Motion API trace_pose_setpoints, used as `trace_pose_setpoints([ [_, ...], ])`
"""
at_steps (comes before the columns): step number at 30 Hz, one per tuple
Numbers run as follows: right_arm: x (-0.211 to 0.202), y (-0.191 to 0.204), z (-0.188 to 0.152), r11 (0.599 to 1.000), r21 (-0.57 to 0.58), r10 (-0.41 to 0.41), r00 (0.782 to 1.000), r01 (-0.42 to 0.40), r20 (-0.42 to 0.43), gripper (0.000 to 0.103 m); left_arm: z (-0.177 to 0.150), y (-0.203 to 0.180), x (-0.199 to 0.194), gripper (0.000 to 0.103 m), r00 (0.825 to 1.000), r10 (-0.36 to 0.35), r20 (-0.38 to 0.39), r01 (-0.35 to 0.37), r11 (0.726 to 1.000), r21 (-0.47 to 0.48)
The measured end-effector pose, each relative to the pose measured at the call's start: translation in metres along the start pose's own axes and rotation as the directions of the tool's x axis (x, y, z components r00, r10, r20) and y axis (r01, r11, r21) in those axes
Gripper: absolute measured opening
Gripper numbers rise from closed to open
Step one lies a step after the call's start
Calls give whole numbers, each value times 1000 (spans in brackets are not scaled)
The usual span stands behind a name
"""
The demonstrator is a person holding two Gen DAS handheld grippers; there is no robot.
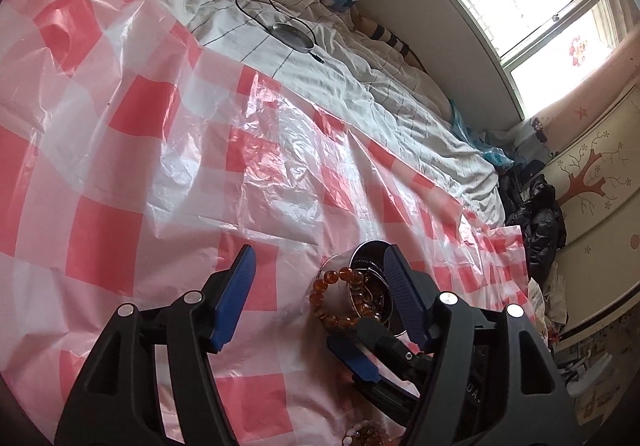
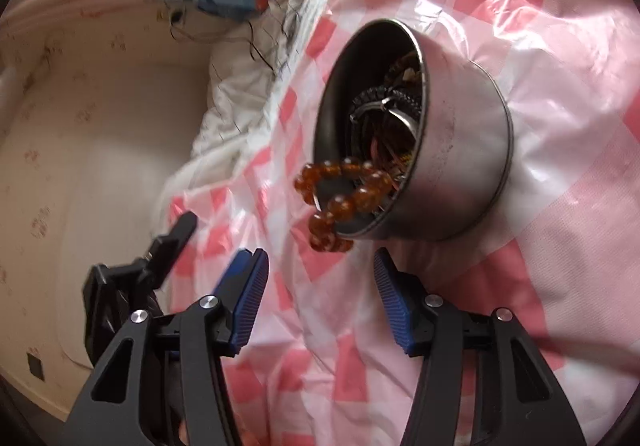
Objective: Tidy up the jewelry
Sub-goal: 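Lower the amber bead bracelet into the tin and open the right gripper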
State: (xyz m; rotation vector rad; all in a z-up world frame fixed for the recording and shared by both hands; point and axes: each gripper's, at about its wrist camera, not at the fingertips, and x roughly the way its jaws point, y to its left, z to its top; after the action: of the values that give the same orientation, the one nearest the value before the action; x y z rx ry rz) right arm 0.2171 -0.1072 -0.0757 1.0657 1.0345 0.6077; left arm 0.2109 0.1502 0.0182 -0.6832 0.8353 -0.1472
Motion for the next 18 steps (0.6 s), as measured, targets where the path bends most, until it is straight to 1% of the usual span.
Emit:
trace_pose_setpoints([
  [2, -1, -3, -1, 999, 30, 30, 998, -31, 54, 53, -1, -1, 0, 64, 1000, -3, -6, 3, 1000, 5],
  [4, -1, -6, -2, 998, 51, 44, 996, -47, 75, 47, -1, -3, 1, 64, 1000, -5, -14, 5, 1000, 14],
  [5, 2, -9, -2, 996, 66, 48, 996, -53, 77, 43, -2, -5, 1, 64, 1000, -4, -16, 5, 1000, 21],
  [6, 4, -11, -1, 995, 78, 55, 996, -61, 77, 36, -2, -5, 1, 64, 1000, -5, -18, 5, 1000, 27],
  [7, 6, -14, 1, 993, 98, 66, 995, -73, 74, 32, -3, -6, 2, 65, 1000, -5, -20, 5, 999, 32],
  [9, 5, -21, 3, 987, 127, 94, 994, -101, 63, 16, -4, -9, 2, 65, 1000, -3, -22, 4, 999, 38],
  [11, 3, -21, 4, 982, 138, 123, 990, -131, 65, 13, -5, -11, 4, 65, 1000, 3, -29, -2, 999, 47],
  [14, -4, -13, 4, 979, 121, 156, 984, -166, 84, 13, -7, -14, 6, 65, 999, 11, -36, -9, 998, 61],
  [18, -21, -3, 14, 974, 98, 187, 971, -203, 150, 13, -9, -14, 8, 66, 999, 23, -38, -20, 997, 75],
])
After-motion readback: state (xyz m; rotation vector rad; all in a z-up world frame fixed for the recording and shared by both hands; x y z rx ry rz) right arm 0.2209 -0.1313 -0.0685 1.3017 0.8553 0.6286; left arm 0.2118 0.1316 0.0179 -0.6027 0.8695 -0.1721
